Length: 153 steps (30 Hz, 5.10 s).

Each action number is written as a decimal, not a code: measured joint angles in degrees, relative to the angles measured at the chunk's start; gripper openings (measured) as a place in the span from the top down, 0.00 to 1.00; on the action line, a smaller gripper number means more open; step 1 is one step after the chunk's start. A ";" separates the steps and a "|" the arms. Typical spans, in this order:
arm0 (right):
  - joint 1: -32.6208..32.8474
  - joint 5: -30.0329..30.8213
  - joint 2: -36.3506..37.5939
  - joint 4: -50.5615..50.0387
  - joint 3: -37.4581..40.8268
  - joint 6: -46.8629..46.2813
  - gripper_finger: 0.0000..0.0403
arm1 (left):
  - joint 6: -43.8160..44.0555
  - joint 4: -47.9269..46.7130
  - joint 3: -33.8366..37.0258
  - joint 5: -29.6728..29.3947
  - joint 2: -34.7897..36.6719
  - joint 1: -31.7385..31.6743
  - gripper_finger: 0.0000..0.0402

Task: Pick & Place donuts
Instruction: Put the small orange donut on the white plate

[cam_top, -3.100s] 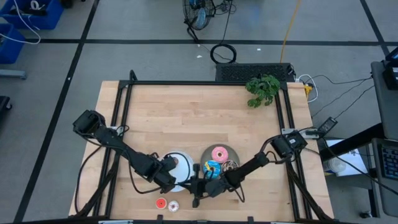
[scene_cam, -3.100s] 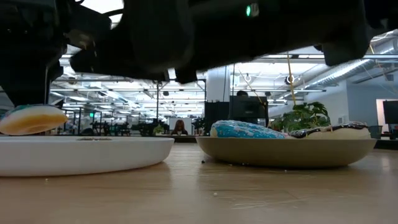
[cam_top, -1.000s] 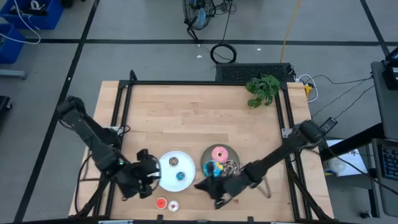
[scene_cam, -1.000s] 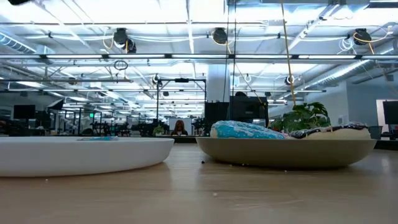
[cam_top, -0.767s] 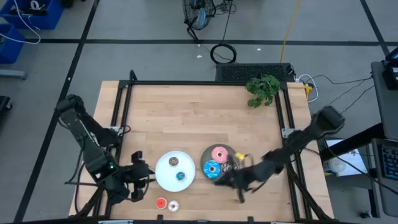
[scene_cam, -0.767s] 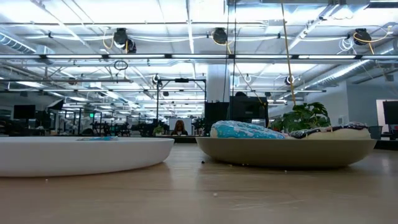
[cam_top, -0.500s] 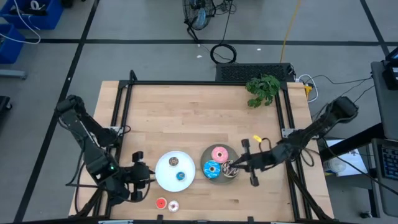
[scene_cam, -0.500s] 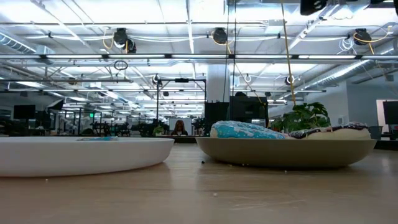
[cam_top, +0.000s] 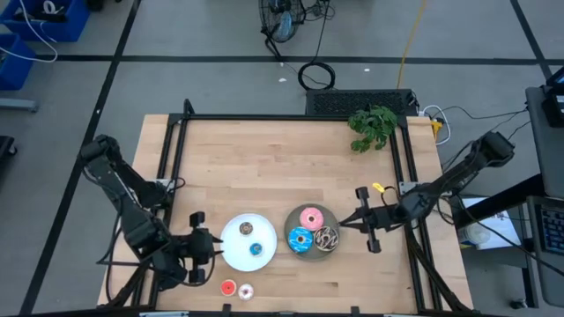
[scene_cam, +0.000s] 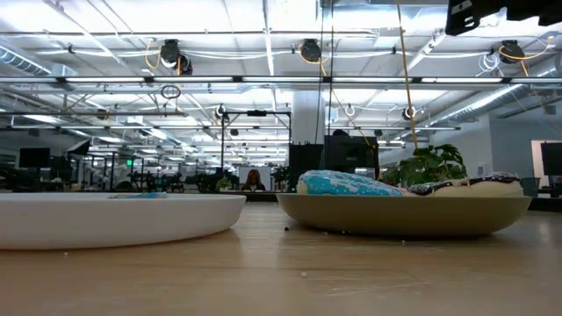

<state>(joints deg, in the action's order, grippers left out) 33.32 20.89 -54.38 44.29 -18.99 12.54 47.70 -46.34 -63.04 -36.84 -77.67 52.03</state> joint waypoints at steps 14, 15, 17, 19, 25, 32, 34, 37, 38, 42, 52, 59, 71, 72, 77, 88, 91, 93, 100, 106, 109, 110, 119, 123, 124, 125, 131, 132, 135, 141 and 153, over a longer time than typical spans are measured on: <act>0.01 0.14 24.09 -3.11 10.37 8.85 1.00 | 3.03 0.11 9.38 -3.60 -0.24 -2.60 0.69; -0.06 0.24 26.01 -3.46 10.96 9.42 1.00 | 3.07 0.08 9.96 -3.34 -0.24 -3.17 0.69; -0.53 0.32 29.22 -4.10 11.91 9.77 1.00 | 3.99 0.10 10.66 -2.76 -0.24 -4.15 0.69; -1.14 0.36 32.07 -5.79 12.27 9.95 1.00 | 4.91 0.53 10.93 -2.03 -0.24 -4.86 0.69; -2.28 0.18 38.41 -14.07 12.29 8.57 1.00 | 3.38 6.05 10.97 1.54 -0.24 -6.01 0.69; -2.56 -0.14 45.49 -25.01 12.31 6.56 1.00 | 1.87 9.93 10.97 1.46 -0.24 -5.99 0.69; -2.56 -0.16 46.63 -26.77 12.29 6.18 1.00 | 1.95 10.25 10.97 2.29 -0.24 -6.01 0.69; -2.56 -0.13 47.02 -28.55 12.29 5.93 1.00 | 1.91 11.01 10.97 4.47 -0.42 -5.99 0.69; -2.56 -0.13 47.02 -28.88 12.29 5.57 1.00 | 1.35 11.51 10.97 5.24 -0.70 -5.93 0.69; -2.55 0.05 46.98 -29.64 12.29 5.23 1.00 | 1.78 13.47 10.90 8.03 -2.17 -5.65 0.69; -2.54 -0.01 46.98 -29.58 12.29 5.93 1.00 | 4.97 9.27 -3.90 15.20 -15.76 -3.80 0.69; -2.54 -0.05 46.97 -28.52 12.29 6.39 1.00 | 4.15 -2.68 -24.29 20.20 -30.25 -0.55 0.69; -2.54 -0.18 46.96 -27.20 12.27 8.15 1.00 | 9.82 -5.63 -29.82 29.01 -37.24 0.07 0.69; -2.54 -0.18 46.96 -26.88 12.27 8.34 1.00 | 9.82 -6.30 -29.70 28.56 -37.24 0.07 0.69; -2.53 -0.19 46.96 -25.97 12.25 8.31 1.00 | 11.83 -8.67 -29.62 27.14 -37.24 -0.02 0.69; -2.54 -0.21 46.96 -25.88 12.25 8.12 1.00 | 11.84 -9.72 -29.53 25.66 -37.32 -0.14 0.69; -2.53 -0.18 46.96 -25.88 12.25 8.14 1.00 | 7.37 -10.28 -29.41 26.31 -38.72 0.09 0.69; -2.51 -0.16 46.89 -25.74 12.25 8.34 1.00 | 6.10 -10.63 -29.31 26.71 -39.97 0.24 0.69; -2.53 -0.14 46.33 -25.93 12.25 7.70 1.00 | 4.68 -10.82 -29.31 26.87 -41.35 -0.28 0.69; -2.51 -0.12 46.04 -25.72 12.25 7.66 1.00 | 3.78 -13.61 -29.32 27.32 -41.37 -0.15 0.69; -2.53 -0.11 46.04 -25.72 12.25 7.66 1.00 | 3.25 -13.34 -29.34 27.30 -42.07 -0.06 0.69; -2.51 -0.12 46.04 -25.72 12.25 7.66 1.00 | 2.98 -13.38 -29.34 27.37 -42.14 0.07 0.69; -2.51 -0.07 46.04 -25.92 12.25 6.15 1.00 | 2.32 -13.29 -29.36 28.24 -44.01 -0.63 0.69; -2.53 -0.07 46.04 -25.85 12.25 6.15 1.00 | 2.31 -13.12 -29.36 28.31 -44.00 -0.63 0.69; -2.51 -0.07 46.04 -25.83 12.25 6.15 1.00 | 2.38 -13.12 -29.36 28.41 -44.00 -0.63 0.69; -2.51 -0.07 46.04 -25.83 12.25 6.15 1.00 | 2.50 -13.04 -29.36 28.88 -44.00 -0.63 0.69; -2.53 -0.07 46.04 -25.83 12.25 6.15 1.00 | 2.64 -10.42 -29.36 28.54 -44.00 -0.52 0.69; -2.52 -0.07 46.04 -25.83 12.25 6.15 1.00 | 2.41 -10.38 -29.36 28.27 -44.00 -0.52 0.69; -2.51 -0.07 46.04 -25.85 12.25 6.15 1.00 | 2.39 -10.36 -29.38 28.30 -44.31 -0.53 0.69; -2.53 -0.06 46.04 -25.79 12.25 6.20 1.00 | 2.24 -10.35 -29.44 30.36 -46.91 -0.68 0.69; -2.51 -0.05 46.04 -25.72 12.25 6.18 1.00 | 2.02 -10.79 -29.58 31.28 -47.76 -1.51 0.69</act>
<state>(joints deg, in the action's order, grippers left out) 30.81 20.84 -8.34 18.57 -6.74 18.72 49.72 -57.13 -92.62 -5.56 -125.43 50.52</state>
